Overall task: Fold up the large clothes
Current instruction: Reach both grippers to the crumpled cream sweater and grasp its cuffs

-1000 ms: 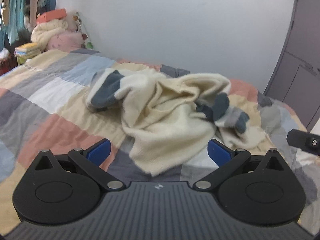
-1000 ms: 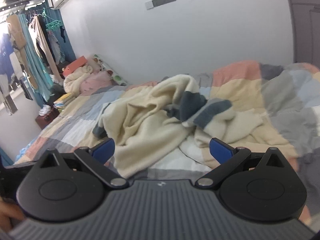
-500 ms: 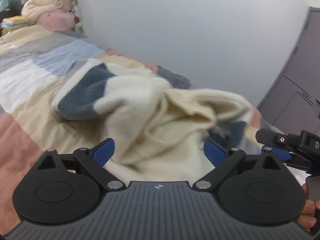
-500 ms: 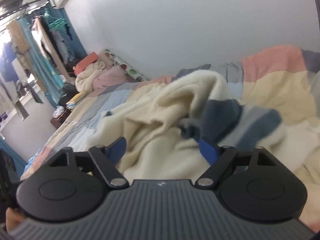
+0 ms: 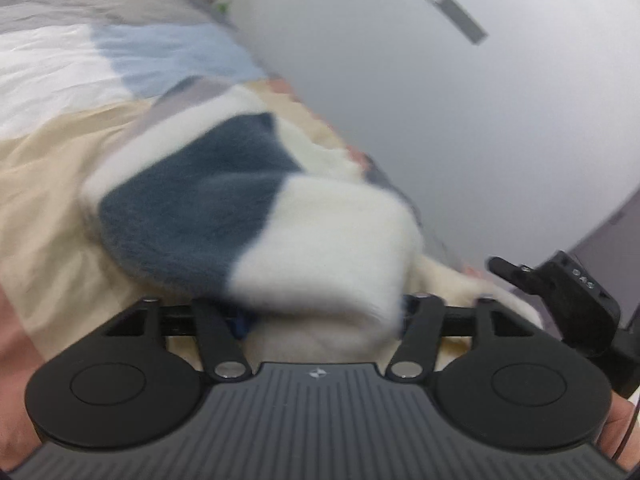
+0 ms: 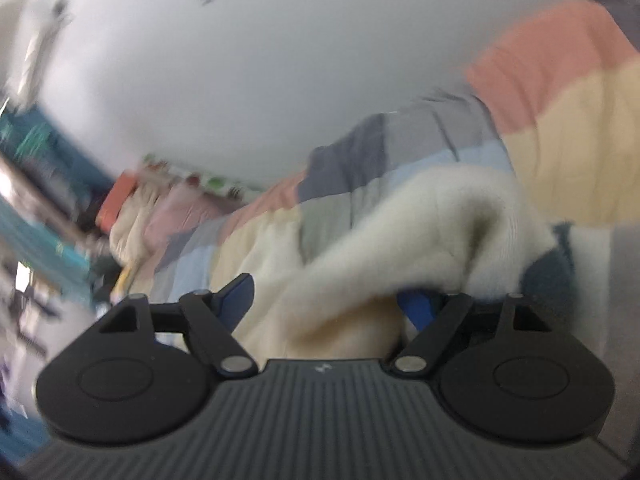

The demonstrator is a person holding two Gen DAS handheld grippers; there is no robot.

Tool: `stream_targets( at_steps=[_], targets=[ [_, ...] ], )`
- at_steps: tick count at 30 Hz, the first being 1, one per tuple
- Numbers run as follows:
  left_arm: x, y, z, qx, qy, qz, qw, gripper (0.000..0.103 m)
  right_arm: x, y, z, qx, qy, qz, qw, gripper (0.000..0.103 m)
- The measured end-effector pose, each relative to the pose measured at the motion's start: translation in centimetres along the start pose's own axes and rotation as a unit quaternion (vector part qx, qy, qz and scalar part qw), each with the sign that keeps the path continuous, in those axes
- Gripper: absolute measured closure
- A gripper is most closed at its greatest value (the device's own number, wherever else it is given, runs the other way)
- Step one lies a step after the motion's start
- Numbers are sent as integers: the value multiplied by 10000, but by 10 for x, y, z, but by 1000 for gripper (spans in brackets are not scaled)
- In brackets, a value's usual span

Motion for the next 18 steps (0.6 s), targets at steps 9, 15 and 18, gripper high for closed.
stream_targets(
  at_steps=[9,15,18],
  targets=[
    [-16,38,-7,299,6,-111,9995,88,-5,38,0,-34,-103,-171,9998,87],
    [-10,108,-10,814,199,-104,9964,89,-7,126,25,-562,171,-465,9972,88],
    [-2,147,-10,1027,178,-144,9945,90,-2,173,30,-709,301,-603,9952,88]
  ],
)
Point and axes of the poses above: each gripper's, at about its wrist camera, not at the fingertips, and y roughly against the way its jaws point, z to its left, x to its underside, the point moved 7 cm from there along -y, roughly the way its jaws point, and after that the axes turned 9 degrees about -x, right-handed, at the moved point
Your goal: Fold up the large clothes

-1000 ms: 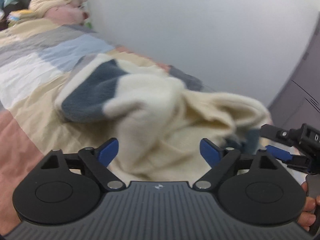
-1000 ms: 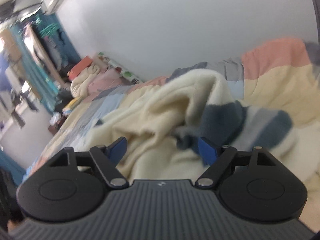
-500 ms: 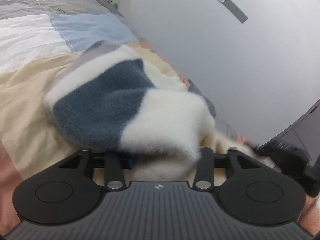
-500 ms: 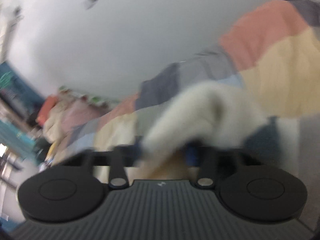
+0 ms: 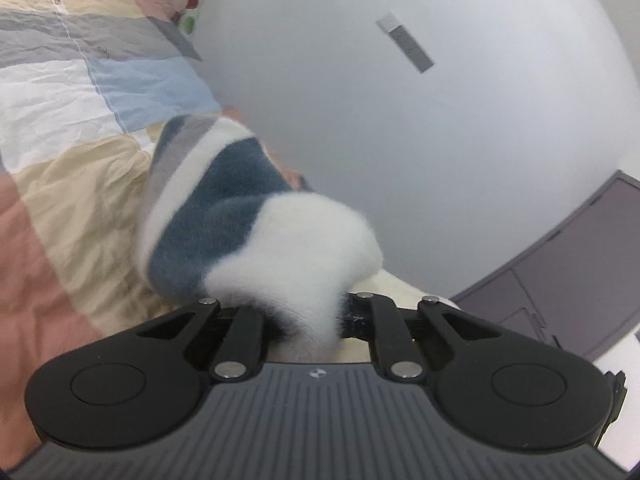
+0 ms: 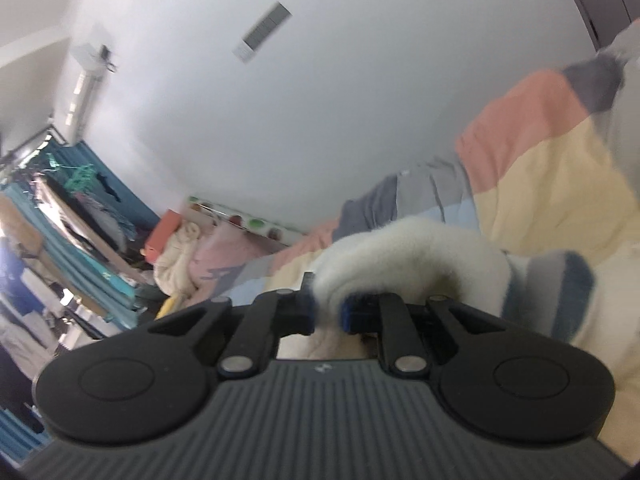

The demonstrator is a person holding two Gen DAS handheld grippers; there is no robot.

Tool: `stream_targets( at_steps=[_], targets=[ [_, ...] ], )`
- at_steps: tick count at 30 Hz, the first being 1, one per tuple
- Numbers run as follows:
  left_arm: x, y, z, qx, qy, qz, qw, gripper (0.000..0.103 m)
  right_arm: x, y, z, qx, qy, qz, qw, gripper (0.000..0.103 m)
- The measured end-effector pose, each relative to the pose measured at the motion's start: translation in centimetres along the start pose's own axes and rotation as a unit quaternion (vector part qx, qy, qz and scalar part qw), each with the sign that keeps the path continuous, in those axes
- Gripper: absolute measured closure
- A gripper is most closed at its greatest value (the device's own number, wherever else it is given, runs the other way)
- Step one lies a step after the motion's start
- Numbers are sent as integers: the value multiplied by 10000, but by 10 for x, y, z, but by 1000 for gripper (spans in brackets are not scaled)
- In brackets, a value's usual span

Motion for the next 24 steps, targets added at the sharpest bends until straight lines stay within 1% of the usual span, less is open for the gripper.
stream_targets(
  at_steps=[1,3,7,10,14,17,20,22,24],
  targets=[
    [3,12,0,31,-13,-10,10000,90,-5,7,2,-43,47,-38,10000,88],
    [13,36,-1,102,17,-2,9999,90,-3,41,12,-119,157,-128,9997,88],
    [38,84,2,330,93,47,9994,90,11,95,20,-148,372,-221,9990,88],
    [62,118,6,349,78,131,9993,90,23,122,17,-69,377,-210,9990,88],
    [88,149,15,206,-8,188,9996,89,48,161,14,102,501,-131,9986,88],
    [111,152,25,42,-70,321,9995,89,71,174,4,307,525,57,9981,88],
    [138,148,39,-244,-183,485,9984,89,95,187,-11,426,490,190,9977,87],
    [152,143,45,-410,-266,574,9972,89,113,186,-23,545,370,377,9971,87],
    [161,135,49,-508,-285,656,9961,89,125,183,-30,646,400,530,9957,87]
  ],
)
Point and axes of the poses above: each gripper's, at about its wrist camera, not at the fingertips, and y roughly against the way its jaws point, z to its left, x to its underside, the point moved 7 cm from there along -y, roughly the way its jaws point, and after that the axes turned 9 degrees about -x, right-handed, at the moved point
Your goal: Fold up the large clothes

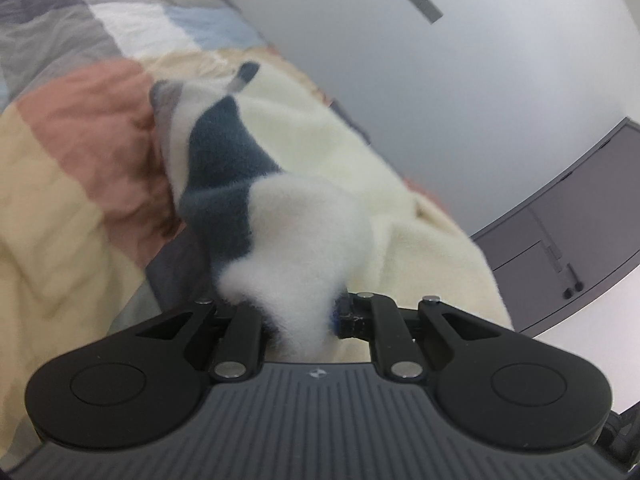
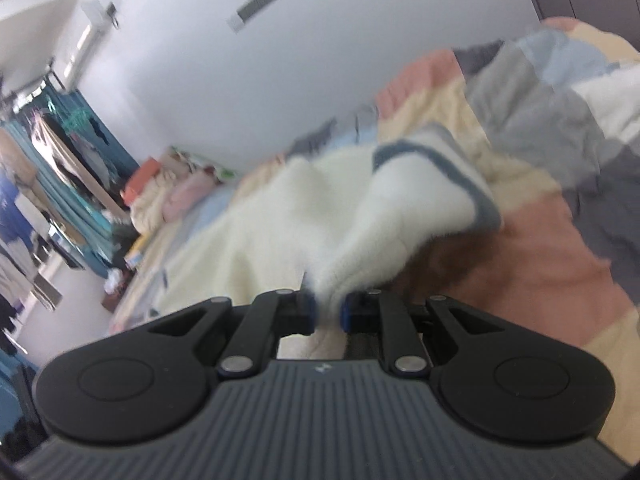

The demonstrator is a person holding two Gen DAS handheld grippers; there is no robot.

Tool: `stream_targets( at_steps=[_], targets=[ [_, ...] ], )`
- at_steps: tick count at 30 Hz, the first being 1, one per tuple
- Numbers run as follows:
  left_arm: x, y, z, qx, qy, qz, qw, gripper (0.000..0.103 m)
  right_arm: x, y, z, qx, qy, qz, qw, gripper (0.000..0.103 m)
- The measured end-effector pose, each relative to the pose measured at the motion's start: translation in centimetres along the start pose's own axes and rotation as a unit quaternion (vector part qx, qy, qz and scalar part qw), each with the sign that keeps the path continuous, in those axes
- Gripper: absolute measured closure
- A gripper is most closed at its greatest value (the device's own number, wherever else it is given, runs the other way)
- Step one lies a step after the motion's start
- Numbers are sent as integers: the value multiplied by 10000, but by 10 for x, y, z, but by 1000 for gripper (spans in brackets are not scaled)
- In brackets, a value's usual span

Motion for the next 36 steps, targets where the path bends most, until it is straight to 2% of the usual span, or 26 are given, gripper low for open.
stream_targets(
  at_steps=[7,11,15,20,24,30,32,34,36],
  targets=[
    [-5,-32,12,-277,29,100,9996,88,25,-36,-32,413,-125,545,9976,86],
    [-10,-55,24,-271,239,100,9993,87,37,-59,-58,626,-278,667,9954,86],
    [-20,-83,33,-383,223,129,9989,85,40,-84,-81,913,-360,808,9919,86],
    [-25,-116,41,-432,106,197,9988,81,45,-104,-93,1031,-586,858,9892,86],
    [-27,-122,45,-298,149,179,9993,81,46,-108,-92,1081,-454,843,9895,85],
    [-30,-117,48,-238,287,262,9990,80,47,-101,-91,1072,-687,803,9886,85],
    [-25,-105,47,-183,399,300,9986,72,48,-97,-89,1103,-659,815,9884,85],
    [-18,-93,50,-12,535,324,9980,54,46,-95,-89,1118,-639,843,9881,83],
    [-9,-84,50,62,600,399,9974,47,49,-91,-83,1104,-670,900,9875,77]
  ],
)
Point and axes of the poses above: each gripper's, at about its wrist camera, not at the fingertips, and y roughly against the way its jaws point, z to its left, x to its underside, the point moved 7 cm from there along -y, roughly the way its jaws point, and after that the axes turned 9 degrees about -x, right-handed, at the moved point
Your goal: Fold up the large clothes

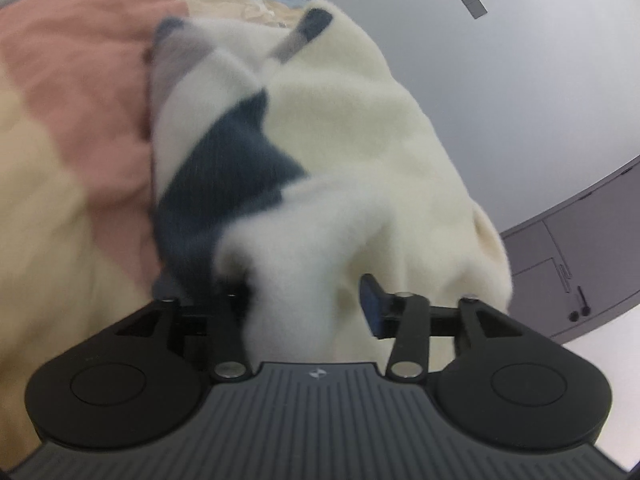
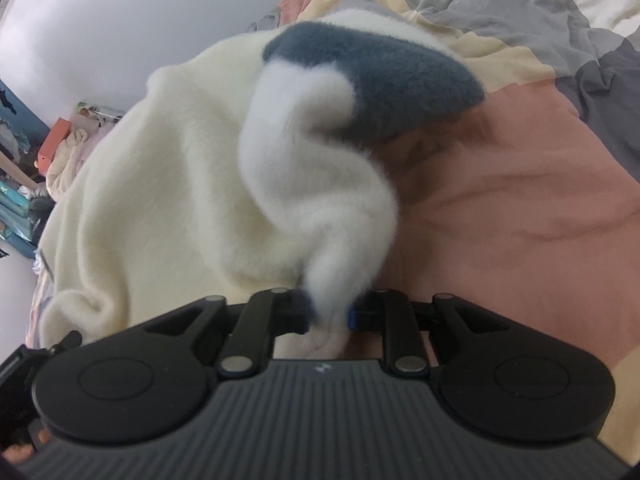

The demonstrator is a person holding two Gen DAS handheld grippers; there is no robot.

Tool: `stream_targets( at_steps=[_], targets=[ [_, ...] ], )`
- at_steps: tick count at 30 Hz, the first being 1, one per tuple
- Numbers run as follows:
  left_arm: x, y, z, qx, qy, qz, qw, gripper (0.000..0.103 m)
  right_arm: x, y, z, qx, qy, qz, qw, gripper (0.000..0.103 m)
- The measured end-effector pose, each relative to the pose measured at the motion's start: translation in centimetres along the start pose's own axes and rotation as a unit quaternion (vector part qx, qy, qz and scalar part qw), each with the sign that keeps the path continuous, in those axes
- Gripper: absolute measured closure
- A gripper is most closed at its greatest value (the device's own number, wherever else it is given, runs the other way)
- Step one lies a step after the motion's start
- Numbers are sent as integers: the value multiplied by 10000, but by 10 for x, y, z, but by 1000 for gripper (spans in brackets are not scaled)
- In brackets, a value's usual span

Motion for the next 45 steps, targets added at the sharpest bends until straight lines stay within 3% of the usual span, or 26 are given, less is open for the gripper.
stream_targets(
  at_steps=[3,5,7,13,20,24,28,31,34,36,38,41,45],
  targets=[
    [13,14,-7,-122,-125,47,9998,39,7,7,4,-77,-81,97,9999,65],
    [18,24,-13,-202,-246,0,9995,35,16,15,11,-154,-4,149,9998,50],
    [23,35,-20,-264,-354,-75,9990,32,25,26,16,-257,16,171,9995,44],
    [41,67,-29,-557,-621,-258,9962,32,49,57,23,-476,-59,230,9986,43],
    [70,90,-33,-419,-494,-238,9976,32,61,68,38,-879,-115,291,9956,43],
    [85,76,-35,-531,-685,-86,9962,32,72,68,53,-1458,-340,409,9879,44],
    [87,51,-26,-493,-324,181,9981,32,84,53,72,-2107,-602,609,9738,43],
    [81,38,-16,-641,-18,241,9976,32,90,31,78,-2324,-940,851,9643,44],
    [81,31,-10,-599,191,294,9976,32,86,14,84,-2327,-890,834,9649,44],
    [79,28,-9,-604,230,310,9974,32,82,8,84,-2298,-908,768,9659,47],
    [77,25,-7,-591,258,321,9974,32,79,9,83,-2272,-862,655,9678,67],
    [79,23,-9,-595,222,323,9975,32,74,14,80,-2298,-822,531,9683,85],
    [79,22,-10,-590,217,356,9974,32,73,18,80,-2342,-789,517,9676,94]
  ],
)
Point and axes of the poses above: each gripper's, at about its wrist camera, not at the fingertips, and y roughly against the way its jaws point, z to its left, x to its underside, the point moved 7 cm from there along -y, roughly the way its jaws point, and after that the axes turned 9 degrees about -x, right-handed, at the moved point
